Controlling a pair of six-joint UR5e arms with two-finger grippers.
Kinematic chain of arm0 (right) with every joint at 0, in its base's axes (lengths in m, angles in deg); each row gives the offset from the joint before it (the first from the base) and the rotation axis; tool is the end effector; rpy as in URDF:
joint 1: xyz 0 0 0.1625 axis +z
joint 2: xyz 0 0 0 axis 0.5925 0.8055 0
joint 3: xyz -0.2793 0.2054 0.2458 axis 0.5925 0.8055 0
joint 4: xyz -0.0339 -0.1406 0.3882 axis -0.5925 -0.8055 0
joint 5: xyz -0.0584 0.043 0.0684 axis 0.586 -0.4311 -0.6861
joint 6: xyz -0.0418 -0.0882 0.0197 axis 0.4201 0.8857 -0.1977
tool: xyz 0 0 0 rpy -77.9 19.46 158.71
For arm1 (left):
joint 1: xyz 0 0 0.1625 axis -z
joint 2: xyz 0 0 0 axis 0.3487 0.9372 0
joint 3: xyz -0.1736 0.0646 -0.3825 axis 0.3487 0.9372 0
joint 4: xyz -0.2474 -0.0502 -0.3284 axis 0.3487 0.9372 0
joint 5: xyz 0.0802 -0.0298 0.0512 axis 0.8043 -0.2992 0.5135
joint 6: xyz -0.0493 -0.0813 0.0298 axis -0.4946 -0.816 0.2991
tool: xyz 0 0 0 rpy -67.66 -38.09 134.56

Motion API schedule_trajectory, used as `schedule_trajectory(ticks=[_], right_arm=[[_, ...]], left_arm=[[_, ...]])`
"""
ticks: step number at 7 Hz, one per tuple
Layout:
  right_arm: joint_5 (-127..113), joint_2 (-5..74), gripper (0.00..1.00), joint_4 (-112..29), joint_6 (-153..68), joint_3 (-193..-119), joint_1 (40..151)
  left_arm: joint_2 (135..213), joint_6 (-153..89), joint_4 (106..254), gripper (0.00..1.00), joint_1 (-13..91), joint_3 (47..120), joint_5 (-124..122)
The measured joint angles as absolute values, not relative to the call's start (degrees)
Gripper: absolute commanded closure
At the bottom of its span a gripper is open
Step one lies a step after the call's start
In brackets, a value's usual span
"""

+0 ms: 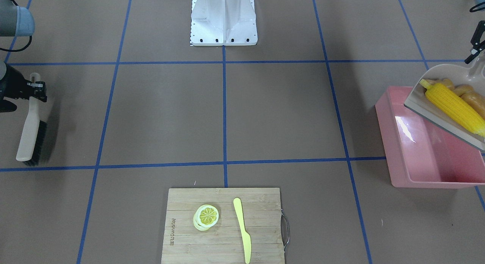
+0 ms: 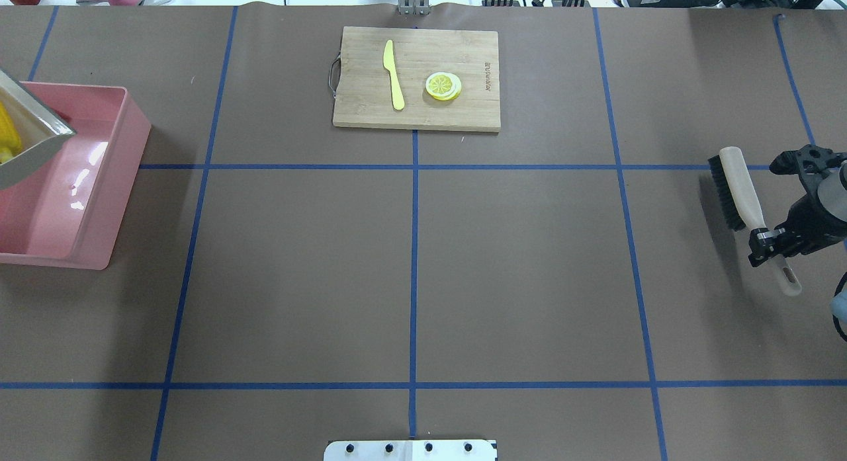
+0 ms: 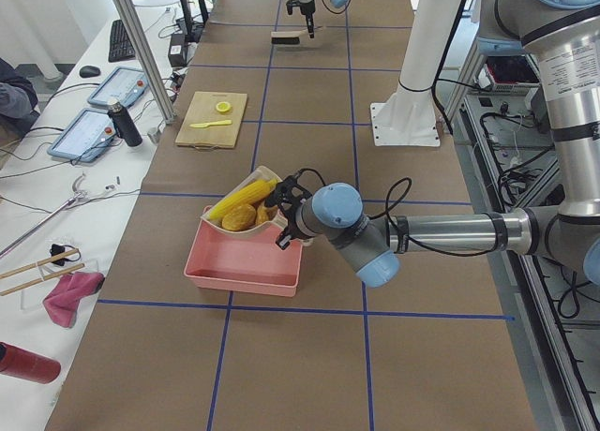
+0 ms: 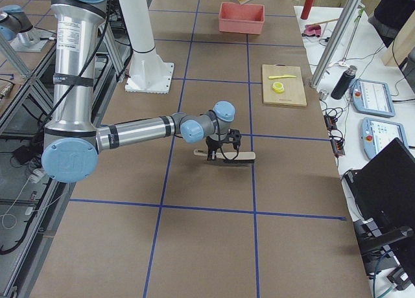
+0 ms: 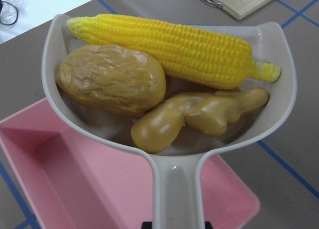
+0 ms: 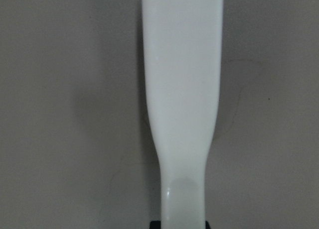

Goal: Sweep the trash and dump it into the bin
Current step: 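Tilt the dustpan into the bin with the left gripper while the right lowers the brush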

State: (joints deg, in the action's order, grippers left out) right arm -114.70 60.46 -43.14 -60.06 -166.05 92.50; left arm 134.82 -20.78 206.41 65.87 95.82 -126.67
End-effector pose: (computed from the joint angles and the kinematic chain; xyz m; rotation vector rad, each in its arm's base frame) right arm -0.2019 -0.4245 0.5738 -0.1274 -0.7585 -0.1094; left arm -0.0263 -0.3597 0.5717 0.6749 0.9850 0.4021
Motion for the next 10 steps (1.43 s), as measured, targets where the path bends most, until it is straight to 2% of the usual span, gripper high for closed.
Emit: schedule_trajectory(ticks=[4, 8, 10], right_arm=[[-115.44, 58.19, 1.00, -42.60, -60.68, -162.90, 92.15], [-120.39, 58.10, 1.00, -42.63, -66.07, -163.48, 91.88], [-123.30, 58.15, 1.00, -42.62, -66.61, -163.65, 91.40]], left_arm=[[130.80, -1.33, 184.21, 1.00, 71.32, 99.72, -124.63], [133.69, 8.19, 160.98, 1.00, 71.37, 106.98, -115.37], [136.32, 9.58, 155.04, 1.00, 69.99, 108.46, -112.52]])
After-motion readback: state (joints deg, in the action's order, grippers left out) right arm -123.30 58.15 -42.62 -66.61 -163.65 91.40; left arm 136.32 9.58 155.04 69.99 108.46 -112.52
